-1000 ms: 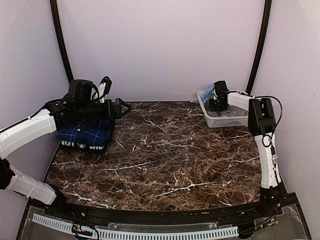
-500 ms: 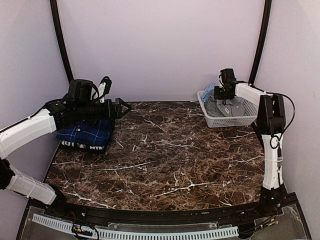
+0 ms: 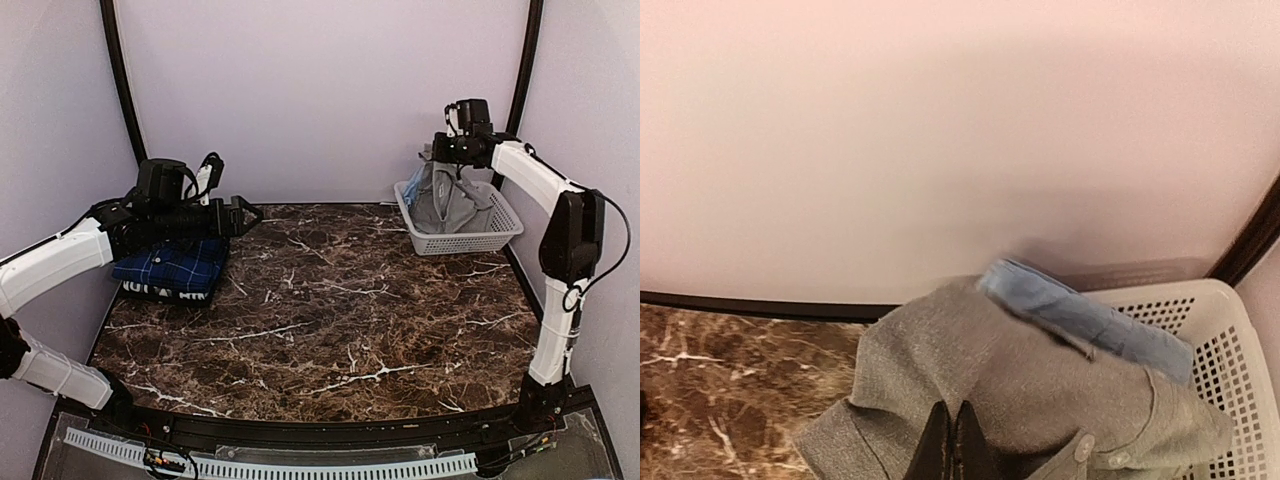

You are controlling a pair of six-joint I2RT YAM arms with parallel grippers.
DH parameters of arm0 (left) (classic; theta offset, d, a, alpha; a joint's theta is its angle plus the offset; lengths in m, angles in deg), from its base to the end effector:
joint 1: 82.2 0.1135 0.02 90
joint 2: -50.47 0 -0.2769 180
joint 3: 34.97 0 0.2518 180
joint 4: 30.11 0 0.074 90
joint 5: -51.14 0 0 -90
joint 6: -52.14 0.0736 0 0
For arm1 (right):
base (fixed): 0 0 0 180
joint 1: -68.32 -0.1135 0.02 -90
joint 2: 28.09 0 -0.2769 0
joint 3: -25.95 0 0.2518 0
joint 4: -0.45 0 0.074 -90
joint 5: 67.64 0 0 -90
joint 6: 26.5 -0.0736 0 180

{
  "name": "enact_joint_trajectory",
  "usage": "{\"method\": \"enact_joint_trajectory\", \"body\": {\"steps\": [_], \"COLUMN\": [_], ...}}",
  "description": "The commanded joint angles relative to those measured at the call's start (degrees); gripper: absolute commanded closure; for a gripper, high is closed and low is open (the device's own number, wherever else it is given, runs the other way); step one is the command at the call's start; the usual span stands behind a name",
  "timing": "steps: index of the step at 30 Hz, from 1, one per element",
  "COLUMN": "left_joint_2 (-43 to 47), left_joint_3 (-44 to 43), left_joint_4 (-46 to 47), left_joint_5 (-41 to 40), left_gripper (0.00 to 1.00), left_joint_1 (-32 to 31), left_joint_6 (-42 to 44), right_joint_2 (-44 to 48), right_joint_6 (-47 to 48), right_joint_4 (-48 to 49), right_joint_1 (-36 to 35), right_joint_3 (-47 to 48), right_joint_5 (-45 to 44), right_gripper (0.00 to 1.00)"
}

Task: Fold and stack the long sleeve shirts
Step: Pick up the crumpled shirt from the bin, then place the crumpled shirt at the center of the board.

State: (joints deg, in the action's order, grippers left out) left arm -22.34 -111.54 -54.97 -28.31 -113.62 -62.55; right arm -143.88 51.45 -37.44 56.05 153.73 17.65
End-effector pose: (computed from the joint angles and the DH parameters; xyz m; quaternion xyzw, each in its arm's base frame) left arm 0.2711 -0.1814 0.3419 0.1001 0.8167 -0.3318 0.4614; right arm 0.5088 0.1045 0.3508 0.0202 0.8469 0.0776 0.5257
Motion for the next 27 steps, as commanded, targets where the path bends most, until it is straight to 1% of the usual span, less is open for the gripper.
{"method": "enact_joint_trajectory", "body": {"steps": [1, 9, 14, 17, 23, 27], "left_joint_2": [-0.6, -1.5, -1.1, -0.5, 1.5, 2.3], "left_joint_3": [0.3, 1.1, 1.2, 1.3, 2.9, 3.8], "left_joint_4": [2.2, 5.9, 8.1, 9.3, 10.9, 12.6], "left_joint_5": [1.4, 3.6, 5.6, 6.7, 7.5, 7.1], "left_gripper": [0.01, 0.01, 0.01, 0.01, 0.01, 0.01], "left_joint_1": [-0.2, -0.2, -0.2, -0.2, -0.2, -0.2], "left_joint_6": [-0.5, -0.9, -0.4, -0.1, 0.6, 0.6], "right_joint_2": [10.1, 20.0, 24.7, 27.1, 28.9, 28.3], "right_joint_6": [0.4, -0.9, -4.6, -8.1, -13.2, -12.1], "right_joint_4": [3.4, 4.7, 7.3, 10.0, 12.7, 11.6], "right_joint_1": [-4.7, -11.7, -16.9, -19.1, -20.8, -20.8], "right_joint_3": [0.7, 2.9, 4.7, 4.2, 3.6, 2.3], "right_joint_5": [5.1, 11.8, 17.8, 21.5, 29.8, 32.9], "right_gripper": [1.0, 1.0, 1.0, 1.0, 1.0, 1.0]}}
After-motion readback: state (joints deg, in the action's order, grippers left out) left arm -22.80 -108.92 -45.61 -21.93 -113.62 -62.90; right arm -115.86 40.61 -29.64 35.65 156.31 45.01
